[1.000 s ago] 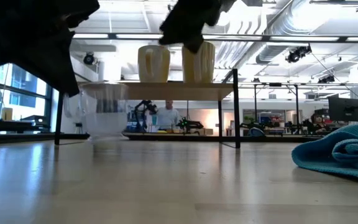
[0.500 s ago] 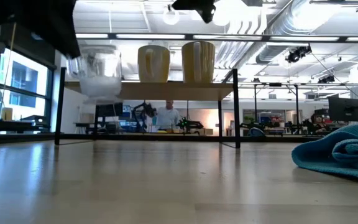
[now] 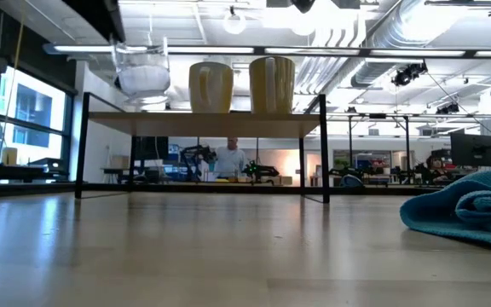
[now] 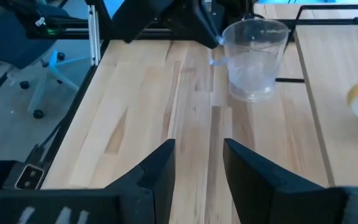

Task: Stack small to large cups/mugs on shelf
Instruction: Put the transparent mug on the shelf

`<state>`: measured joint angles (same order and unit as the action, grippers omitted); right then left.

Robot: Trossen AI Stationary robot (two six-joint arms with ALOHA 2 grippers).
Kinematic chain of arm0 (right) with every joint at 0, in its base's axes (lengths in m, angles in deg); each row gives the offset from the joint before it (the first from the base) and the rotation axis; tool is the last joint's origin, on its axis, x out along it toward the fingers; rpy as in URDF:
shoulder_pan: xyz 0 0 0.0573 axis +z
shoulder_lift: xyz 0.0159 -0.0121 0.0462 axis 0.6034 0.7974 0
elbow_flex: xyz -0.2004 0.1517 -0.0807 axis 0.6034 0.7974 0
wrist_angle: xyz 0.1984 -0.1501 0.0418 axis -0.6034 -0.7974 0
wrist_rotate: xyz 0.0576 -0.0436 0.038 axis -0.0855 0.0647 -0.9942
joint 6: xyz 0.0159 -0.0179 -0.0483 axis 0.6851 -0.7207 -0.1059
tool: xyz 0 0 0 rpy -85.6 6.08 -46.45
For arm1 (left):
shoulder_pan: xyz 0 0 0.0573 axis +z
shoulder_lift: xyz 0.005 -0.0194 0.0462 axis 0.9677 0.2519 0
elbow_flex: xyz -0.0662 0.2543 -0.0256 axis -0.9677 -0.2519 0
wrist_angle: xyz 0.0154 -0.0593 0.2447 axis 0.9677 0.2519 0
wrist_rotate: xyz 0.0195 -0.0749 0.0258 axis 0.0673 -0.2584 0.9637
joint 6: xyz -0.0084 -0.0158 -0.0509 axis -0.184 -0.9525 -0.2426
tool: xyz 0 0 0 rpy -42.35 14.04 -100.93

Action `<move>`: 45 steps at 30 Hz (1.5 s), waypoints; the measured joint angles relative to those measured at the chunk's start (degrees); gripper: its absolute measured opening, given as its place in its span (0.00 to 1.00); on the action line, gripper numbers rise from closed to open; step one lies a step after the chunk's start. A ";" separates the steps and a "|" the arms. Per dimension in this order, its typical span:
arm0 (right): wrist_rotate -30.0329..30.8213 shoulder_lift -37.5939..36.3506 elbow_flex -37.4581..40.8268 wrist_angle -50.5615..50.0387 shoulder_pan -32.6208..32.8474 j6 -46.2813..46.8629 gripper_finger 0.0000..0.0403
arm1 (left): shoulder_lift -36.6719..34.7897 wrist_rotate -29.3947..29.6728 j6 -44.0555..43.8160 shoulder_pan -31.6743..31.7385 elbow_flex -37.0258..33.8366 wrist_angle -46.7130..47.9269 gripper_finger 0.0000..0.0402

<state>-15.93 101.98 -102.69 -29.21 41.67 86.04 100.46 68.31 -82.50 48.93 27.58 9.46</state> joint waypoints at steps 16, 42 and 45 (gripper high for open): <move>0.13 -6.87 -0.02 -12.91 2.16 -1.42 0.31 | -0.02 -3.14 17.46 11.88 8.17 2.93 0.01; 2.38 -8.98 -0.02 -16.35 9.40 3.69 0.31 | -6.05 -1.77 35.63 22.41 7.89 2.90 0.01; 3.32 -8.98 -0.02 -16.36 9.92 4.12 0.31 | -6.34 -1.89 38.38 23.63 7.89 2.90 0.01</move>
<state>-12.62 93.00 -102.71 -45.57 51.60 90.16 94.12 66.43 -44.12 72.55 35.46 12.36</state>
